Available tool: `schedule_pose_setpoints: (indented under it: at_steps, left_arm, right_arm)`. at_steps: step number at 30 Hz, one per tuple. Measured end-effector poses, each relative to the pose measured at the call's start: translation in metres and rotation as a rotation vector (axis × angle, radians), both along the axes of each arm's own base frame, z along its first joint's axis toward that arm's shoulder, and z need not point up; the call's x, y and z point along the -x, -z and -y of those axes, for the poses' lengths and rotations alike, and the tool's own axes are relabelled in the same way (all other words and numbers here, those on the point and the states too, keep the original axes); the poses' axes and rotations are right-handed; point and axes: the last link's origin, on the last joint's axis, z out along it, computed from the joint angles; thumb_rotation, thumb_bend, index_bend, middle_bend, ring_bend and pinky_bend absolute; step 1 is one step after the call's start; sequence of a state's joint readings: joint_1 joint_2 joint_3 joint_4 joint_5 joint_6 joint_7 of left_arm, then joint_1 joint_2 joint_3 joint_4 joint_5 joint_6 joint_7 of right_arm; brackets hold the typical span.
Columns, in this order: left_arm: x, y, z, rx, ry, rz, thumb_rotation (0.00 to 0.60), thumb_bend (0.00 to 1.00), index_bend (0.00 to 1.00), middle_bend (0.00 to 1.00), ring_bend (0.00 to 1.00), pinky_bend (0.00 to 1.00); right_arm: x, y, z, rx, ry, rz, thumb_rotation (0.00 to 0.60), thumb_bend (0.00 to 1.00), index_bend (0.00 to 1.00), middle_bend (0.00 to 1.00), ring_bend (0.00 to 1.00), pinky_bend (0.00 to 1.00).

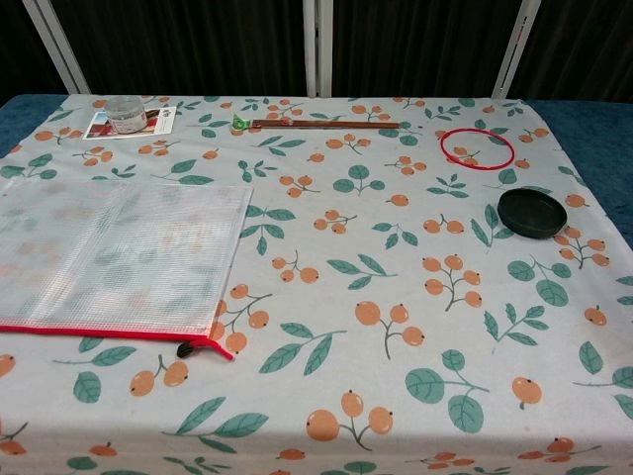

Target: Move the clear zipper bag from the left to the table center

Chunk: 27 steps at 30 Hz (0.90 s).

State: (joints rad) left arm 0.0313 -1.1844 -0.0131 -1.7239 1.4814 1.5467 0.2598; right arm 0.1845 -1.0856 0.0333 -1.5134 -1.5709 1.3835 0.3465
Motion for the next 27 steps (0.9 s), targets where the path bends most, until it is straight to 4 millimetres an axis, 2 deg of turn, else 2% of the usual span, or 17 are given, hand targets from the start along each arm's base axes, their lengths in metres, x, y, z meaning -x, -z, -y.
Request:
schedule_pose_setpoints:
  at_steps: [8, 17, 21, 27]
  left_arm:
    - [0.001, 0.006, -0.01, 0.025, 0.0, 0.007, 0.6, 0.03, 0.24, 0.11, 0.09, 0.16]
    - [-0.008, 0.007, -0.015, 0.031, 0.072, 0.015, 0.6, 0.03, 0.25, 0.11, 0.09, 0.16]
    - [-0.022, 0.014, -0.028, 0.081, 0.166, -0.004, 0.6, 0.04, 0.26, 0.11, 0.09, 0.16]
    - [-0.064, 0.046, -0.048, 0.26, 0.381, -0.04, 0.6, 0.11, 0.3, 0.11, 0.09, 0.16]
  right_arm:
    - [-0.009, 0.006, 0.013, -0.017, -0.004, -0.009, 0.6, 0.15, 0.05, 0.08, 0.0, 0.0]
    - [-0.016, -0.004, 0.006, 0.026, -0.044, 0.002, 0.6, 0.15, 0.05, 0.08, 0.0, 0.0]
    - [-0.021, -0.005, 0.003, 0.022, -0.08, -0.012, 0.6, 0.15, 0.05, 0.08, 0.0, 0.0]
    - [-0.032, -0.006, -0.002, 0.014, -0.127, -0.02, 0.6, 0.15, 0.05, 0.08, 0.0, 0.0]
